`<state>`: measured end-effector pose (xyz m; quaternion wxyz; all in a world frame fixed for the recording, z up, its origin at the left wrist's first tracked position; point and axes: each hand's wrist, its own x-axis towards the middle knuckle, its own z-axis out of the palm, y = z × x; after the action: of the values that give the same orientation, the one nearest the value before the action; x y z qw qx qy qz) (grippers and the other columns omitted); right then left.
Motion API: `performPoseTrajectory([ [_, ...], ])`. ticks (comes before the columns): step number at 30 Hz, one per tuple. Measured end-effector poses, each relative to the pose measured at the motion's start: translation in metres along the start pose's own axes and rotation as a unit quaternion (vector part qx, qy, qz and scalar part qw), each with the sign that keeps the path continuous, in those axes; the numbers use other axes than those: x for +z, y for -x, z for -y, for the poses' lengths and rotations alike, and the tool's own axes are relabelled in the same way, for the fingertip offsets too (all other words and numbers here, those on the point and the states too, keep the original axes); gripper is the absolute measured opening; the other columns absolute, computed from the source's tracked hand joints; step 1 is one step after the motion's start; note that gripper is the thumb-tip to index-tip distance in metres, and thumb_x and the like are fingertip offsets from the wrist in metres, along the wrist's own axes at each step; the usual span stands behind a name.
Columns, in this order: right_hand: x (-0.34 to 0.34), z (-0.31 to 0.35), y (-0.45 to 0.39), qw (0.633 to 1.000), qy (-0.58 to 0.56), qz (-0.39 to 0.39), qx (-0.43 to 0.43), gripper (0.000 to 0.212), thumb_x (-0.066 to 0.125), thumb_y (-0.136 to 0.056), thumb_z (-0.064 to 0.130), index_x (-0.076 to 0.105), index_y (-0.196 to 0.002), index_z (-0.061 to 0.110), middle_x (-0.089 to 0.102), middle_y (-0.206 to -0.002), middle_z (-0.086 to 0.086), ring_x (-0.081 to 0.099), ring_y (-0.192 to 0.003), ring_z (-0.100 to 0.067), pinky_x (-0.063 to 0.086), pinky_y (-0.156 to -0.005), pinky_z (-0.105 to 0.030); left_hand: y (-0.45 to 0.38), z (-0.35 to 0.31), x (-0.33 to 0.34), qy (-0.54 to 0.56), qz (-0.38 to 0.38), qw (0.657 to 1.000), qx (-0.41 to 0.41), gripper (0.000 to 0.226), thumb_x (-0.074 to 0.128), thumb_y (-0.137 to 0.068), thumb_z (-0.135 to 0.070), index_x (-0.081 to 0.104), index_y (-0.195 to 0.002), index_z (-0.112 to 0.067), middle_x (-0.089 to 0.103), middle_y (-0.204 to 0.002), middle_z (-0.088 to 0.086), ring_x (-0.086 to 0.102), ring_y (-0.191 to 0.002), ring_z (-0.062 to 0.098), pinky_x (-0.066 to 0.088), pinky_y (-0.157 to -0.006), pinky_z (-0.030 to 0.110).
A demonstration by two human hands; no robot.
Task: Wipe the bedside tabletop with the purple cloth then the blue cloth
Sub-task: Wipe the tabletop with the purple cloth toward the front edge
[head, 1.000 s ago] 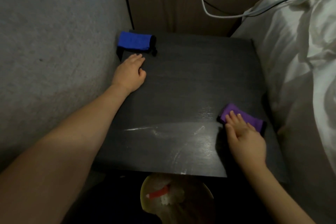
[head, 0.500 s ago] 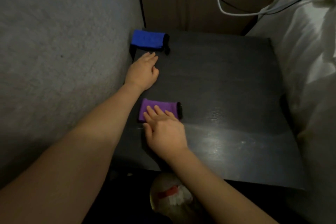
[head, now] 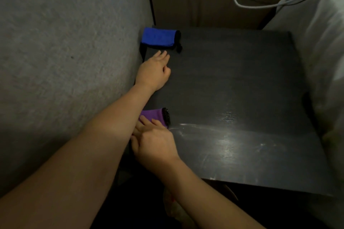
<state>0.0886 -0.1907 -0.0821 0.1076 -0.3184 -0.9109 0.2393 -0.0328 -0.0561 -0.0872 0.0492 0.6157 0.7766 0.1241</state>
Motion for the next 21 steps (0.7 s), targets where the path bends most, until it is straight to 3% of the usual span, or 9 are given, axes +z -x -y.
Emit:
performPoseTrajectory([
  [4, -0.002, -0.003, 0.003, 1.000, -0.021, 0.004, 0.007, 0.049, 0.031, -0.076, 0.031, 0.070, -0.103, 0.019, 0.069, -0.115, 0.004, 0.060, -0.112, -0.016, 0.046, -0.091, -0.026, 0.001, 0.000, -0.001, 0.007, 0.002, 1.000, 0.001, 0.048, 0.038, -0.093, -0.018, 0.035, -0.141, -0.012, 0.030, -0.153, 0.003, 0.023, -0.143, 0.015, 0.026, -0.115, 0.031],
  [9, -0.017, -0.022, 0.022, 0.998, -0.019, -0.026, 0.054, 0.041, 0.038, -0.070, 0.031, 0.076, -0.083, 0.028, 0.074, -0.098, 0.014, 0.067, -0.096, -0.003, 0.050, -0.083, -0.018, 0.001, -0.002, -0.001, 0.011, -0.002, 1.000, -0.001, 0.048, 0.038, -0.093, -0.018, 0.035, -0.140, -0.011, 0.031, -0.153, 0.003, 0.023, -0.143, 0.015, 0.022, -0.115, 0.029],
  [21, -0.070, -0.114, 0.080, 0.986, 0.080, -0.089, 0.115, 0.040, 0.040, -0.079, 0.029, 0.073, -0.099, 0.018, 0.071, -0.108, 0.002, 0.065, -0.105, -0.014, 0.050, -0.090, -0.036, 0.001, -0.002, -0.002, 0.024, -0.002, 1.000, -0.008, 0.048, 0.039, -0.093, -0.017, 0.034, -0.141, -0.010, 0.030, -0.153, 0.004, 0.022, -0.143, 0.016, 0.020, -0.116, 0.029],
])
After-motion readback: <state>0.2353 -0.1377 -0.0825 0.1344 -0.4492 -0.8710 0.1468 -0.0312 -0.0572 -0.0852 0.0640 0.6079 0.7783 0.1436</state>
